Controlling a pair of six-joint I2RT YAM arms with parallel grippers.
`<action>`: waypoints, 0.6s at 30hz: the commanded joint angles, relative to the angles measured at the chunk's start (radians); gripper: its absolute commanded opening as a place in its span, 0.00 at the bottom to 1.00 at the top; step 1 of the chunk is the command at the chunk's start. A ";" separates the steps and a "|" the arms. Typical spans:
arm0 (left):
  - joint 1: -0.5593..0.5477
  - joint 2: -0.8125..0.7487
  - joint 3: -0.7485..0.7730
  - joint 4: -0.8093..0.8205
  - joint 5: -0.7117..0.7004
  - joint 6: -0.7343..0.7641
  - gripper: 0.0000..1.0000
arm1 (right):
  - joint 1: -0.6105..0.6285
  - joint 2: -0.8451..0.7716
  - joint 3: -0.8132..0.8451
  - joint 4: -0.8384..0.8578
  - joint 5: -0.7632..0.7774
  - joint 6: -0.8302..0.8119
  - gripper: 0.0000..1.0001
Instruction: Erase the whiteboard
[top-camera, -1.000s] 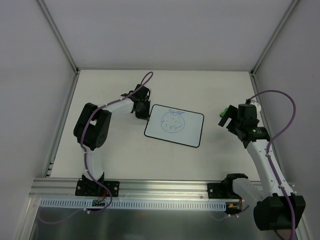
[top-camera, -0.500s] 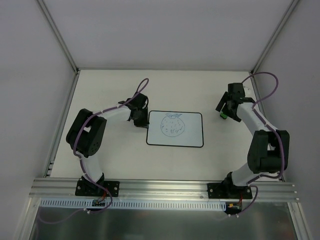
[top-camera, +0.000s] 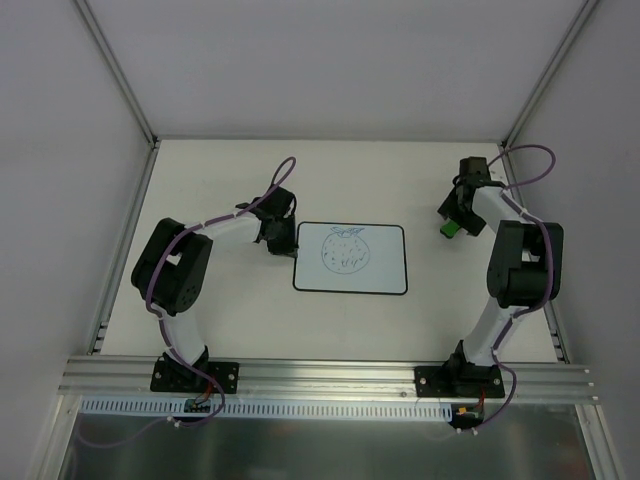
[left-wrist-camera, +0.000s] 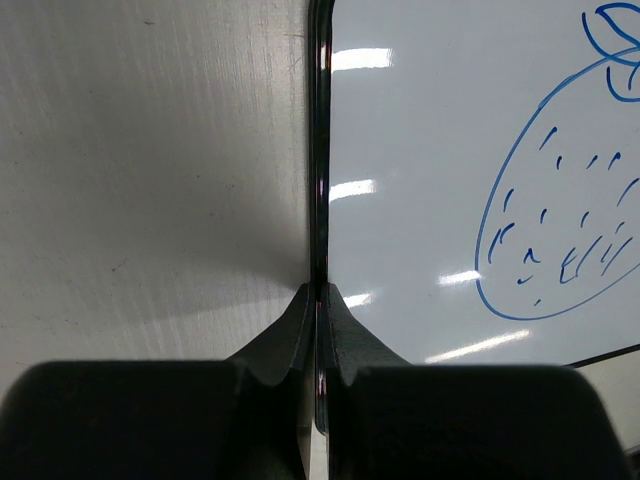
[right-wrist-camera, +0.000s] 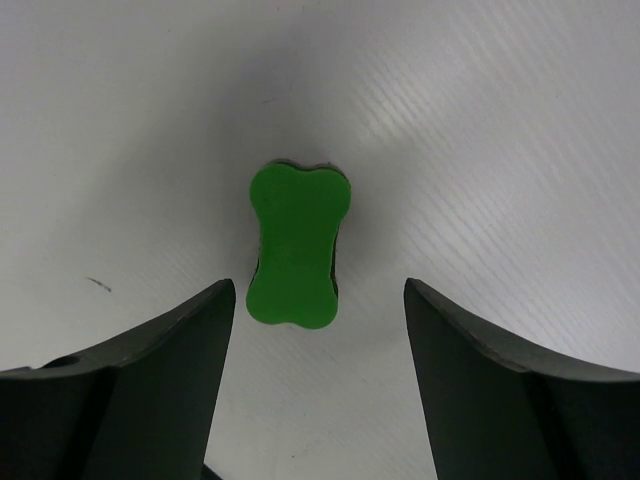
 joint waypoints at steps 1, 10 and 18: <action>-0.012 0.022 -0.047 -0.111 0.000 0.003 0.00 | -0.022 0.029 0.058 0.015 -0.002 0.026 0.72; -0.012 0.030 -0.045 -0.108 0.003 0.003 0.00 | -0.040 0.092 0.094 0.015 -0.037 0.049 0.62; -0.012 0.031 -0.044 -0.108 0.006 0.003 0.00 | -0.042 0.110 0.112 0.015 -0.054 0.055 0.57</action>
